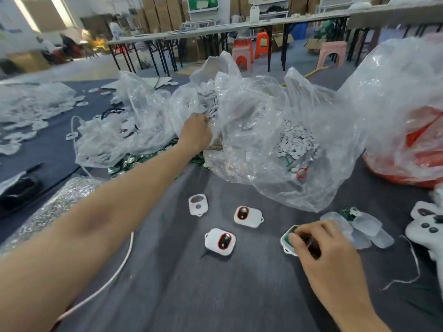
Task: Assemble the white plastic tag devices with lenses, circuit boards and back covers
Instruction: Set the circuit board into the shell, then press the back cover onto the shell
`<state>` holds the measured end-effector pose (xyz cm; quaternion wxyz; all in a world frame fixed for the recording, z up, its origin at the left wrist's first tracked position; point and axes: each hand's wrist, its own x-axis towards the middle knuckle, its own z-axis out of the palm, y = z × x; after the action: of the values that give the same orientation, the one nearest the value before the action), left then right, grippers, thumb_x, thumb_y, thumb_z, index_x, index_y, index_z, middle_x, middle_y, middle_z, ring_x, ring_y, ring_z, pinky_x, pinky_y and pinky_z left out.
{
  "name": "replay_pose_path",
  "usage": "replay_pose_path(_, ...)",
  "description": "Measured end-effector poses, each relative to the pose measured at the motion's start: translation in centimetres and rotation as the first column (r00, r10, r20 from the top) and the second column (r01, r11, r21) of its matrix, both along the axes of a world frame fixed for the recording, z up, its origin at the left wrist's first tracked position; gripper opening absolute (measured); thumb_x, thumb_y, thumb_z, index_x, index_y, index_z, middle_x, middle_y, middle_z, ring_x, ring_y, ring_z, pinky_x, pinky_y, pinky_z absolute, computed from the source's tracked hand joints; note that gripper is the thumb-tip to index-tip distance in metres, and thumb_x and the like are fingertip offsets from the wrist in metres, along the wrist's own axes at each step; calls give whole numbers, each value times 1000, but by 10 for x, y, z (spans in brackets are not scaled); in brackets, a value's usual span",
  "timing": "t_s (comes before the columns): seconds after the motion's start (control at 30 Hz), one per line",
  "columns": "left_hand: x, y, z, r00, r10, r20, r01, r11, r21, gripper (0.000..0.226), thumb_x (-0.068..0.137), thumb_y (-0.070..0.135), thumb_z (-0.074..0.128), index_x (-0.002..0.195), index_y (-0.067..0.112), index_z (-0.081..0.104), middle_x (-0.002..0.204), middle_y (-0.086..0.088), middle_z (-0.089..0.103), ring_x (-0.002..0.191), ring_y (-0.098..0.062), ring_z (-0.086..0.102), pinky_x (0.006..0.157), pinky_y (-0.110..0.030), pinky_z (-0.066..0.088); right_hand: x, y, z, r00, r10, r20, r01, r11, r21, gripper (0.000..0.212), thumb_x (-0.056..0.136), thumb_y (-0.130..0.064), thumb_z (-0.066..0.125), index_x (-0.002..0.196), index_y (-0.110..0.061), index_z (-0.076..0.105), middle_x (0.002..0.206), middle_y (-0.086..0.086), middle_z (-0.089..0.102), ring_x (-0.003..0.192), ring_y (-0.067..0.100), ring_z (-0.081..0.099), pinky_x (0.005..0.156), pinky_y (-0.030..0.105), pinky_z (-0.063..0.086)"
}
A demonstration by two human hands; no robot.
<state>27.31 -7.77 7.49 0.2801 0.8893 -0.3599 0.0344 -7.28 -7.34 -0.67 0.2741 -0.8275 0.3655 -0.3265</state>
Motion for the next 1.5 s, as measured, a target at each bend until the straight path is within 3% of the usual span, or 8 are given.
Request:
replay_pose_path(0.13,38,-27,-14,971,-44,236,-54,918,394,22,91,17,41,100,8,59,115,-16,60,113,-35,51,113,-52,21,4,-1,-2,999,-27,-34,24,995,-97,18,68,-13,83,74,-21,67,81,-5,58,60,15,56,50,16,34)
replay_pose_path(0.33,68,-42,-29,950,-62,307,-139,796,590,39,80,11,48,117,12,59,133,-11,51,134,-35,34,111,-64,0,8,-2,-3,998,-49,-27,45,992,-116,20,67,-16,83,71,-23,65,79,-8,57,57,13,55,50,10,30)
replay_pose_path(0.5,60,-40,-23,972,157,176,-141,985,-102,24,91,9,45,93,8,69,97,-10,70,89,-23,60,100,-33,42,9,-3,-2,998,-37,-49,31,994,-107,18,70,-21,79,74,-27,63,81,-12,55,58,10,53,48,11,31)
replay_pose_path(0.6,40,-29,-3,989,144,-23,-138,868,-477,20,92,1,48,101,11,62,93,-5,64,82,-17,61,67,-8,46,9,-3,-3,998,-33,-60,27,993,-111,17,71,-23,77,75,-29,62,81,-13,54,58,8,49,49,8,28)
replay_pose_path(0.73,-7,-2,25,941,-72,-332,-203,666,-718,19,90,7,60,107,16,57,88,-4,61,74,-15,64,65,-23,55,7,-3,-5,998,-24,-54,18,994,-105,20,72,-15,78,75,-27,62,80,-13,53,59,8,48,48,12,29)
replay_pose_path(0.9,-122,53,-5,654,-500,-567,-248,567,-786,21,89,4,63,90,23,72,85,4,72,72,-6,69,70,-15,54,3,0,-1,996,14,85,-8,997,-79,19,80,-8,73,80,-25,64,79,-12,57,71,9,52,64,15,38)
replay_pose_path(1.07,-231,86,-58,342,-683,-645,-122,649,-751,38,88,-6,59,90,26,79,98,-1,75,90,-12,69,77,-20,54,-5,4,18,863,-36,503,-156,929,335,9,87,-28,64,95,-29,67,77,-7,68,60,8,61,58,17,48)
replay_pose_path(1.5,-241,92,-61,370,-722,-585,-89,599,-796,27,83,-7,64,103,11,68,92,-1,75,87,-11,70,75,-20,54,-10,-3,25,725,-87,683,-422,728,541,18,71,-23,69,88,-18,74,86,5,73,69,14,67,62,23,55)
